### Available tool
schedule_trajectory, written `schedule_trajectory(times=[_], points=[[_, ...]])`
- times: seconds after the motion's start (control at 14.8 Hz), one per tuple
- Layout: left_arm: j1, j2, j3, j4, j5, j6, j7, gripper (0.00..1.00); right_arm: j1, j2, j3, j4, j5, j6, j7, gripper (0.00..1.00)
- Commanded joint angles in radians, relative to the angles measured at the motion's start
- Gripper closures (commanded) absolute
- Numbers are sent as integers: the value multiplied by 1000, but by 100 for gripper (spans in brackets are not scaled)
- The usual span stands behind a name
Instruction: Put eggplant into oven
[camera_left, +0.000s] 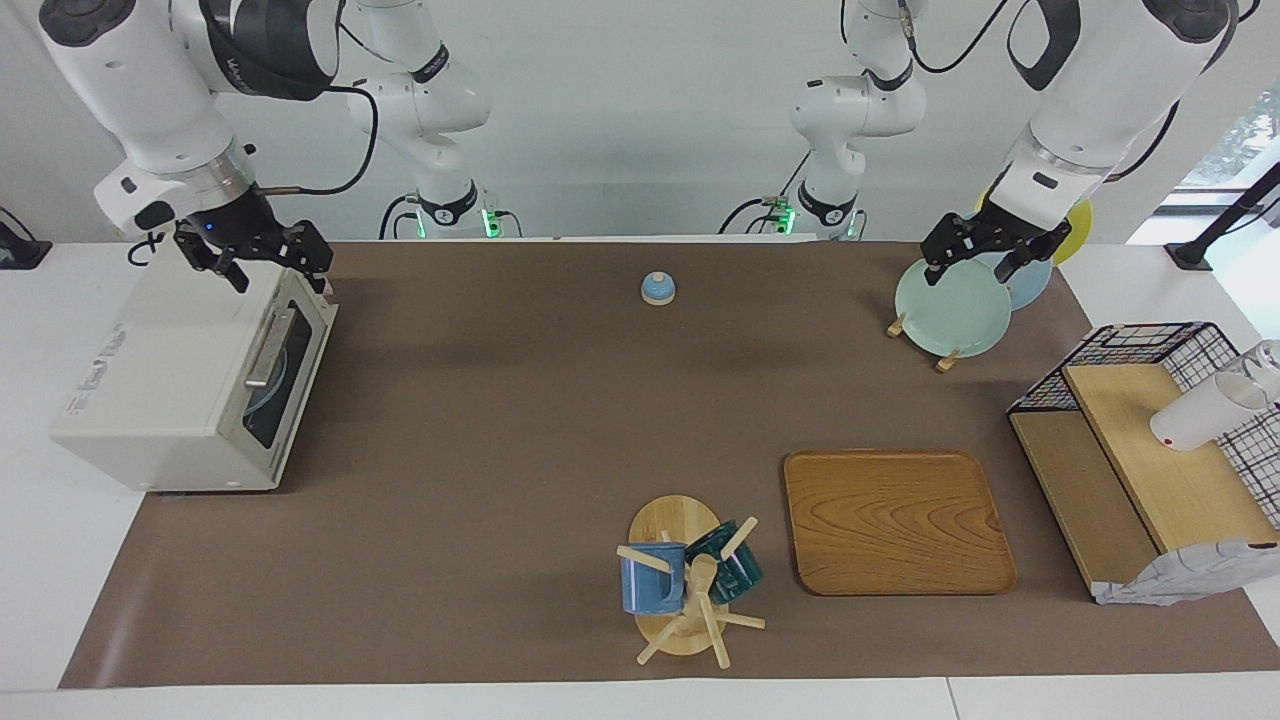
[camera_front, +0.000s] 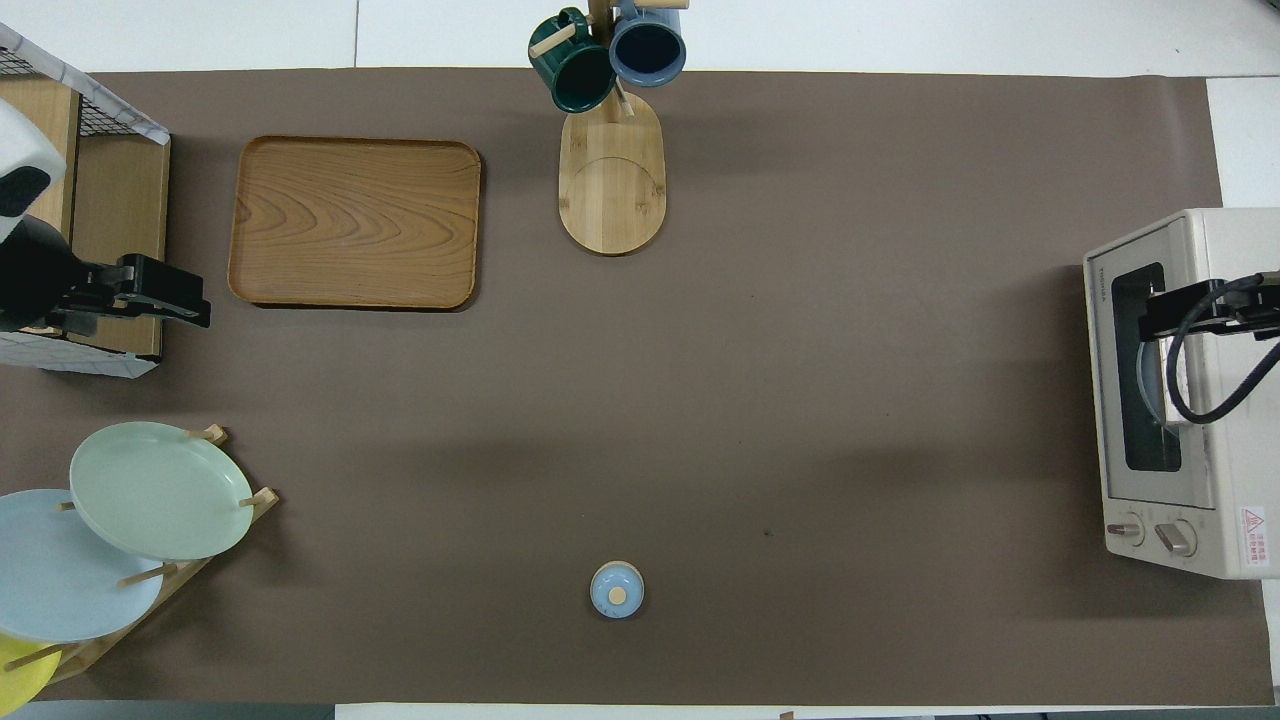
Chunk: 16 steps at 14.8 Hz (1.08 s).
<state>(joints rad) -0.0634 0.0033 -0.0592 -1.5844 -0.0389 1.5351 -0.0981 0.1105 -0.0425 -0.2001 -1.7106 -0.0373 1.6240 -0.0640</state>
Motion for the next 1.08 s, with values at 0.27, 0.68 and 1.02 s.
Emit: schedule_trajectory(times=[0.27, 0.68, 1.02], points=[[13, -2, -11, 1, -6, -9, -9, 0, -21, -16, 5, -6, 25, 2, -19, 0], [13, -2, -11, 0, -6, -9, -9, 0, -20, -14, -1, -6, 33, 8, -16, 0], [13, -3, -11, 1, -6, -10, -9, 0, -14, -11, 4, -4, 17, 13, -26, 0]])
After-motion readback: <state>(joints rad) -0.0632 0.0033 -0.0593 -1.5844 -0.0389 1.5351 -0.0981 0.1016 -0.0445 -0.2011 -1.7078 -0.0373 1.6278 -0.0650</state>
